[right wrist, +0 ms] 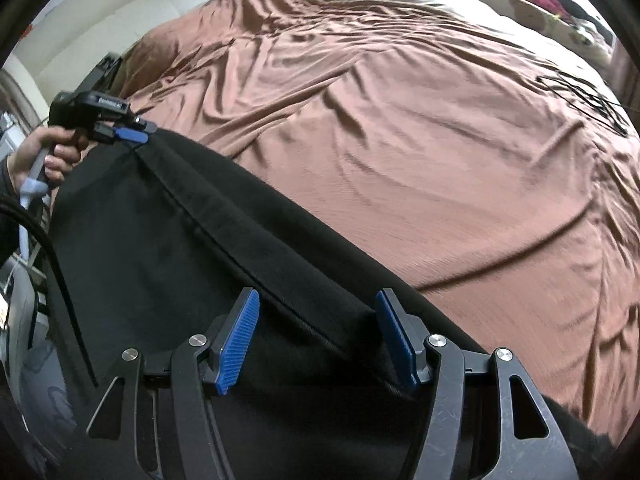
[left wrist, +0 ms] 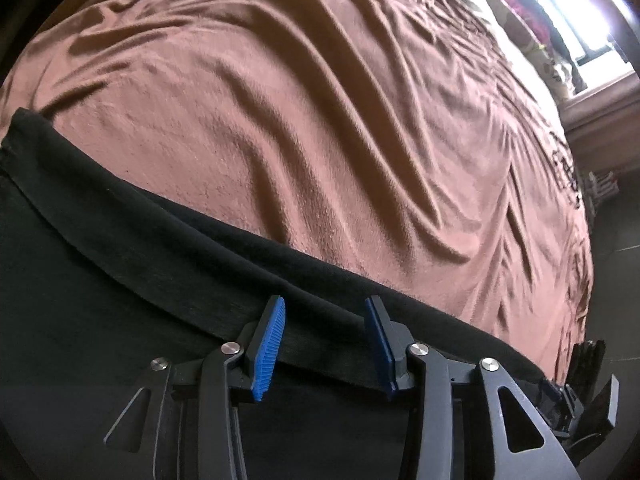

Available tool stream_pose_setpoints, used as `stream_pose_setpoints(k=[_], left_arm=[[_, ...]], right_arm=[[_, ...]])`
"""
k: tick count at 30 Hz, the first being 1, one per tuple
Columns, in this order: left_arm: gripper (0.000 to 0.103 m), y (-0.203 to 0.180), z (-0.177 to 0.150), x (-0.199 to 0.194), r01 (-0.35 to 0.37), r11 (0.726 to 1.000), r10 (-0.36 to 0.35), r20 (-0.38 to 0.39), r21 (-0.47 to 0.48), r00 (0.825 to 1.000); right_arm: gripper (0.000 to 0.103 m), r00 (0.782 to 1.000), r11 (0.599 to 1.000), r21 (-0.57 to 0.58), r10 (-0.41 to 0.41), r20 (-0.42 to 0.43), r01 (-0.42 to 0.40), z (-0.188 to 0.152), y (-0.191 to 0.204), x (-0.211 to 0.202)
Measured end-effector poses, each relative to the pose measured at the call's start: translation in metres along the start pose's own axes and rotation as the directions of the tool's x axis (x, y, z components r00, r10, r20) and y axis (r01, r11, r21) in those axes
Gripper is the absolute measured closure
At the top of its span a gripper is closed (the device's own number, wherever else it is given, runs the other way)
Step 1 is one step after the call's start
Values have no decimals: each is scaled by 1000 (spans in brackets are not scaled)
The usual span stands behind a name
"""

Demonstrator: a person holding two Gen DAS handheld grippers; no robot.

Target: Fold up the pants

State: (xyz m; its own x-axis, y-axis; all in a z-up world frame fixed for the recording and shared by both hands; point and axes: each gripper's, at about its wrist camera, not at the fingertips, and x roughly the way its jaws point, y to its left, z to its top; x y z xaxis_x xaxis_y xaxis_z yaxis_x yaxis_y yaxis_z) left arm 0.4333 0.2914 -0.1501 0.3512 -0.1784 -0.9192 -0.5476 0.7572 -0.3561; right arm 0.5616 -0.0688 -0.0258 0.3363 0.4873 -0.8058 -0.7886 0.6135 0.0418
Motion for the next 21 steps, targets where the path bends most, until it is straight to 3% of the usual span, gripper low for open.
stream_pose_setpoints(k=[5,11,13,14,15,16,18,21], left_arm=[[49,-14,0,10,-64,997,66,-33,42,997],[51,-14,3,19,-112,993,113,-70,26,991],[64,-17,3,20,-161,986,164,-72,47,984],[77,-17,3,19,-180,983,183,-66,48,981],[93,-16,3,18,-177,983,179,-65,42,982],[99,-13,2,15,-146,989,148,-69,26,987],[101,-11,0,10,-129,991,130,-53,22,990],[101,-8,-6,-2,-95,995,95,-3,10,996]], right_arm=[[44,999,999,-49,13,-35,-14,10,7,23],[47,997,994,-105,23,-79,-31,19,16,45],[60,995,992,-122,24,-96,-35,21,19,52],[65,995,992,-123,29,-97,-41,23,19,53],[77,994,991,-123,39,-98,-51,25,20,54],[88,994,991,-124,42,-98,-54,26,21,53],[99,996,990,-133,33,-82,-44,26,22,48],[100,999,991,-129,13,-48,-19,26,25,41]])
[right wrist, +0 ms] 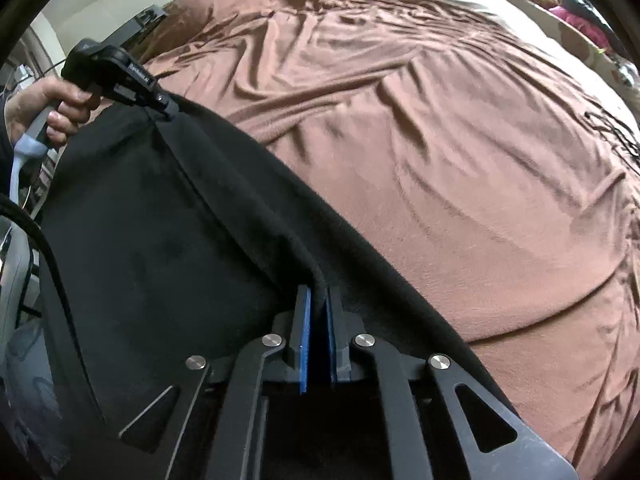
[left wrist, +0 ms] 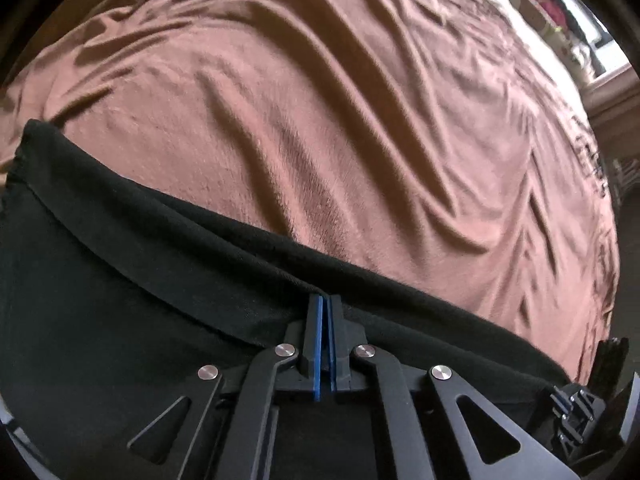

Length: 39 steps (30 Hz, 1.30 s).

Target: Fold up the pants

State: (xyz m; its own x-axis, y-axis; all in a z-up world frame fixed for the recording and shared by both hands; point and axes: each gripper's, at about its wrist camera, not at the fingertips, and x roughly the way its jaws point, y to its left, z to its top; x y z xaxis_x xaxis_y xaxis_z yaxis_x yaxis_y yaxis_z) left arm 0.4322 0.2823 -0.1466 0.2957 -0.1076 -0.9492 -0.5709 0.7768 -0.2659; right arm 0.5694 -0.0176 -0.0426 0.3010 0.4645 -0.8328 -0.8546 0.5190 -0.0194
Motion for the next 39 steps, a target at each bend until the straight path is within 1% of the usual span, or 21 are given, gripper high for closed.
stream_pose_setpoints(k=[4,7,10,14,19,22,23,25,26,27,28,29,30,31,34,39], left_arm=[[102,11,-1,-17,65,997,-63,51,-42,997],[102,14,1,-32,97,994,-92,89,-50,992],[102,10,9,-33,110,992,-104,103,-57,989],[102,3,18,-17,99,993,-92,100,-66,991],[101,9,20,18,95,990,-88,72,-100,994],[99,15,19,22,135,983,-126,74,-121,989],[98,16,20,20,147,983,-139,71,-114,988],[90,19,18,13,156,983,-150,61,-97,987],[79,22,16,6,157,983,-152,65,-91,986],[66,26,14,-1,163,983,-157,75,-85,985],[61,28,12,-5,168,983,-162,85,-78,983],[55,31,8,-14,178,982,-172,102,-58,980],[54,33,4,-21,179,983,-173,114,-40,978],[54,34,2,-24,175,984,-171,119,-29,978],[54,44,-15,-37,168,986,-169,124,11,978],[54,61,-43,-50,181,981,-189,127,72,974]], right_arm=[[101,999,1000,19,-26,42,25,2,3,-14],[102,996,998,21,-60,67,59,6,5,-24],[102,992,996,38,-90,86,87,11,5,-29],[102,991,992,55,-118,67,114,14,3,-18],[102,989,985,94,-145,24,142,13,-5,15],[100,987,980,116,-161,8,159,13,-7,29],[98,986,977,138,-164,12,161,14,-7,30],[88,987,972,176,-161,17,156,14,-9,25],[84,986,967,197,-166,21,159,14,-11,19],[77,984,963,212,-177,28,167,15,-13,13],[70,981,958,230,-189,43,174,15,-13,5],[67,980,955,241,-193,57,174,14,-14,-2],[60,978,951,256,-196,73,172,12,-15,-10],[56,975,947,269,-206,86,176,11,-14,-18],[56,964,934,299,-240,113,198,4,-6,-39],[56,963,921,338,-245,111,195,-6,13,-65]])
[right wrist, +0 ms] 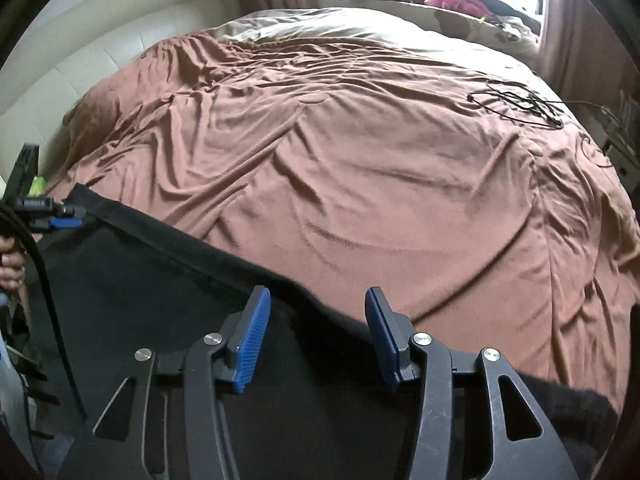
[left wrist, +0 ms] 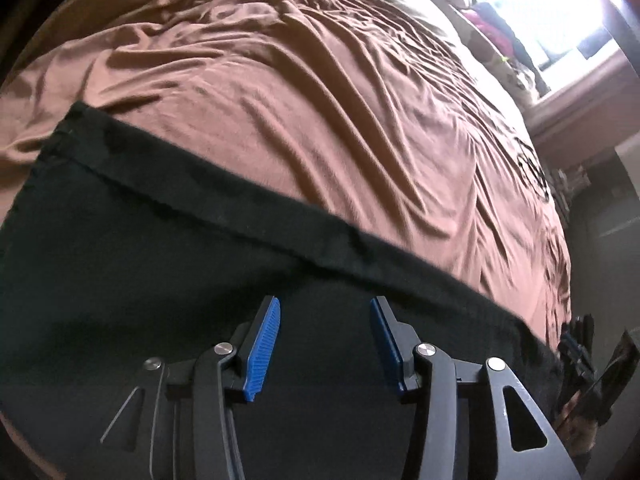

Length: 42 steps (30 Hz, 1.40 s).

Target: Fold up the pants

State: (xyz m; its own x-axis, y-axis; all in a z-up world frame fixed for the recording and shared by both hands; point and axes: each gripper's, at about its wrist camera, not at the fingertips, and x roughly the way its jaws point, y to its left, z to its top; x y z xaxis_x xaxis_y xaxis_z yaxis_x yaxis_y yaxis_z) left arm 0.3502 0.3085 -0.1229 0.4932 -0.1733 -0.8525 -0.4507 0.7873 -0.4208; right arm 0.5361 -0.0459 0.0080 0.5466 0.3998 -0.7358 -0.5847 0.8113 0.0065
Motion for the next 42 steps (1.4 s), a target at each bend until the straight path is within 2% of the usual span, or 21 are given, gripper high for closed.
stream_pose_setpoints(k=[7,10,14,18,24,30,35,42], left_arm=[[54,28,-39,-21,19,1000,-19,8,13,1000],[54,34,-53,-24,30,999,-30,0,33,1000],[54,37,-73,-24,31,997,-30,-20,68,999],[54,44,-87,-28,34,997,-34,-5,70,999],[54,46,-113,-32,14,991,-13,-6,132,1000],[54,50,-136,-42,0,980,1,-5,200,1000],[54,67,-141,-66,19,986,-22,15,167,1000],[54,112,-128,-112,17,997,-26,124,71,992]], right_arm=[[56,1000,1000,7,8,5,-8,-19,16,-40],[56,999,998,52,36,9,-37,-31,18,-53],[56,999,996,83,32,17,-33,-44,22,-68],[56,999,992,118,49,8,-50,-57,33,-77],[56,998,985,160,69,6,-69,-75,49,-81],[56,995,975,203,95,-9,-91,-74,65,-79],[56,994,973,206,105,-9,-100,-73,81,-78],[56,992,962,241,126,19,-127,-81,89,-78]])
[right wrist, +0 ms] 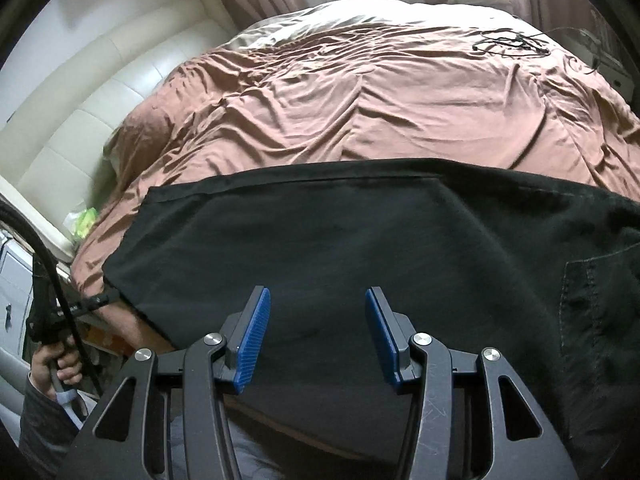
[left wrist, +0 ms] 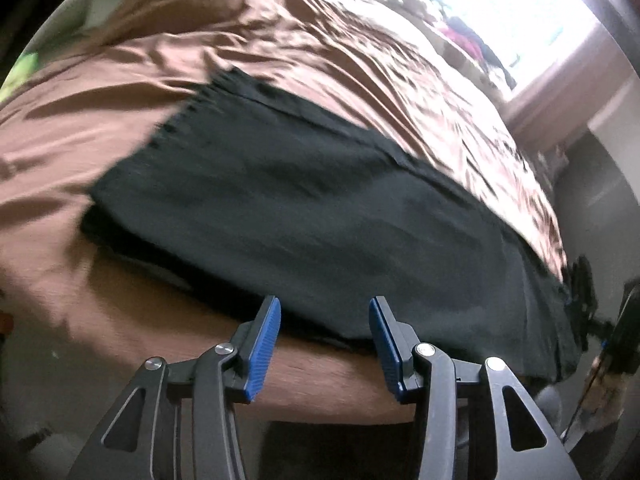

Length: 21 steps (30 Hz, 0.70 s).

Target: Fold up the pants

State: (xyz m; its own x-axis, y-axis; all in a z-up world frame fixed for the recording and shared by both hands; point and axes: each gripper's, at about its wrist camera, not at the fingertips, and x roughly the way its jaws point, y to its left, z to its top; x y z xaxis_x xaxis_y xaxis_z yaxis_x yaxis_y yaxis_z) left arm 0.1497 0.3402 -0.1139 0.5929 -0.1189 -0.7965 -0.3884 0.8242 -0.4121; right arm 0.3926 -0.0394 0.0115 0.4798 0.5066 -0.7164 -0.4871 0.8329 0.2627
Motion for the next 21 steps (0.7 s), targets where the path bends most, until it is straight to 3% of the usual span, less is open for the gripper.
stream_pose_setpoints(k=[7,14,16,21], left_arm=[[54,40,19,-25,26,995,-18,82,-101,996],[54,76,24,-16,30,977,-16,64,-209,998],[54,86,24,-10,49,966,-34,64,-254,997],[54,102,23,10,21,948,-16,18,-316,1000]], right_arm=[[56,1000,1000,21,2,28,-2,-12,8,1],[56,1000,999,51,-6,30,5,-25,2,11],[56,1000,998,61,16,24,-18,-29,-2,18],[56,999,998,50,46,10,-46,-35,-8,35]])
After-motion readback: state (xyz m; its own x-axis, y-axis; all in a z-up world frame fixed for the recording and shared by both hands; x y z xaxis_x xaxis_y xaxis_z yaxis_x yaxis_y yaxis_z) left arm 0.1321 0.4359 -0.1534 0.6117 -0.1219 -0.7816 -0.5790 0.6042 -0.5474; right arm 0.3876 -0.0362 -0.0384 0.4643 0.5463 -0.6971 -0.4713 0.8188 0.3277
